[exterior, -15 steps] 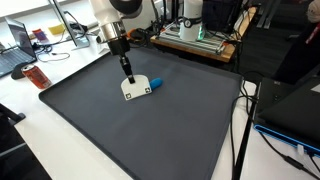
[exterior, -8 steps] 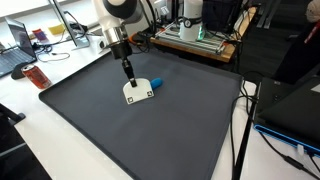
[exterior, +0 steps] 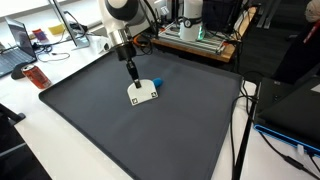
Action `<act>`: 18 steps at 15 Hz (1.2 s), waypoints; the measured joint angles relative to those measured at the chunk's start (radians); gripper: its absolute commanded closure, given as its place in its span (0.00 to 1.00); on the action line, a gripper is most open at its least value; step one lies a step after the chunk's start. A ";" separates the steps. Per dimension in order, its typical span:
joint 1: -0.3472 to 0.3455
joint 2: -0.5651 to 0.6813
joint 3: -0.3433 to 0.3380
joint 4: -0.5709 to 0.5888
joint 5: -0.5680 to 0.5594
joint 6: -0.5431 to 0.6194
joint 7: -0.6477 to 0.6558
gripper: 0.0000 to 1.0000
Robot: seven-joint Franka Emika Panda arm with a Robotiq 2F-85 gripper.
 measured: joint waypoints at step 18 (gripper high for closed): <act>0.154 -0.176 -0.057 -0.143 -0.261 0.169 0.246 0.99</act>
